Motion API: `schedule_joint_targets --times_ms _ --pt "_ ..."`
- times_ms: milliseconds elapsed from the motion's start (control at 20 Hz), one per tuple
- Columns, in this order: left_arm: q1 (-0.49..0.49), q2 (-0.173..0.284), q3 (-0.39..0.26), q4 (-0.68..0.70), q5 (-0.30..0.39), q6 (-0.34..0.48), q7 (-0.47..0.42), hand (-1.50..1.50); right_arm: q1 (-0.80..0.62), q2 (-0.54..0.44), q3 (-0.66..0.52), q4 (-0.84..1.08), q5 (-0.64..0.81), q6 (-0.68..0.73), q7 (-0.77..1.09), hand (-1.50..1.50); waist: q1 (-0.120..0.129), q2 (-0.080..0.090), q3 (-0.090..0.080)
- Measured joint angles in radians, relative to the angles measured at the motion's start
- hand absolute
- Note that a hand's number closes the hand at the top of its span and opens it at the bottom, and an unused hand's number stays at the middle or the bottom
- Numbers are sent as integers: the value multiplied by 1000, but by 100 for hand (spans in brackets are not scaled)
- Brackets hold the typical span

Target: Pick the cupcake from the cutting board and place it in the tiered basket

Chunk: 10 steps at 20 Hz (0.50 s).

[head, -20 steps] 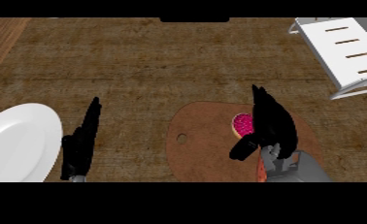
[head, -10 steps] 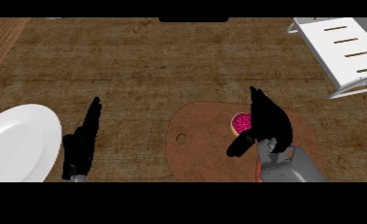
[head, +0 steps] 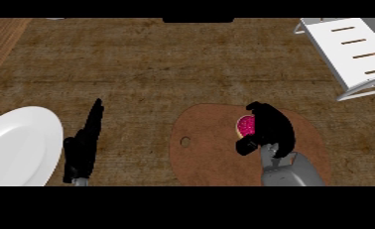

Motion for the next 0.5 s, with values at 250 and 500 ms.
schedule_joint_targets --times_ms 250,500 --pt "4 -5 7 -4 -5 -4 -4 0 8 12 -9 29 49 4 -62 150 1 -4 -4" --pt "2 -13 6 -10 -17 0 16 0 -12 4 -11 65 111 16 -110 150 3 -5 -5"
